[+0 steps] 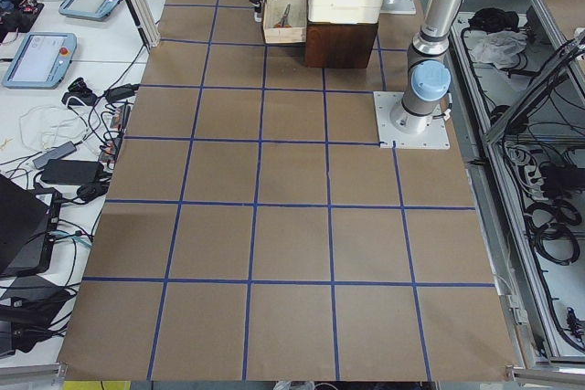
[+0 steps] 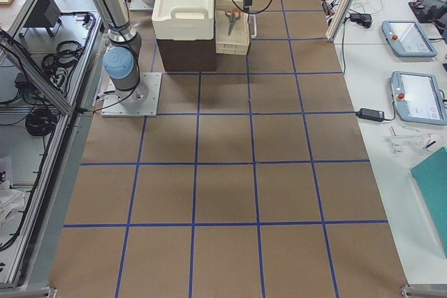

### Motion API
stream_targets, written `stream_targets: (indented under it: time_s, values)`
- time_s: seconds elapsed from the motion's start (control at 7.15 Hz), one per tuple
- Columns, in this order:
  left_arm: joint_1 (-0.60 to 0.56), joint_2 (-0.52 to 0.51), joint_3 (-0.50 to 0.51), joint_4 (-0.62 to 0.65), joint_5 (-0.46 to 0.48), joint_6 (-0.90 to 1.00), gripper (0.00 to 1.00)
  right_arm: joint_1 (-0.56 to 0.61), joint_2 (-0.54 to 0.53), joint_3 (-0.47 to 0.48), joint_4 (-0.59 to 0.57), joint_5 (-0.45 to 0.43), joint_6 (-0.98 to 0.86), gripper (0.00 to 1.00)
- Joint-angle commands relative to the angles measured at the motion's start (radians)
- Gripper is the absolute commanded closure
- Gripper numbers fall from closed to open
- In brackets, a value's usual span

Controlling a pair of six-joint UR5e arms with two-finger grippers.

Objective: Place scissors in drawer with both arms

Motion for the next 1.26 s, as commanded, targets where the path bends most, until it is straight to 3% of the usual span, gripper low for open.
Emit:
stream_targets:
  time_s: [0.0, 0.7, 1.12]
  values:
    - [0.109, 0.018, -0.012, -0.012, -0.001, -0.044, 0.0, 0.0, 0.001, 0.0, 0.0, 0.0, 0.0, 0.0]
    - [0.159, 0.099, -0.09, -0.024, -0.043, -0.266, 0.0, 0.0, 0.001, 0.0, -0.002, 0.0, 0.0, 0.0]
    - [0.157, 0.13, -0.11, -0.032, -0.036, -0.291, 0.0, 0.0, 0.001, 0.0, -0.002, 0.0, 0.0, 0.0]
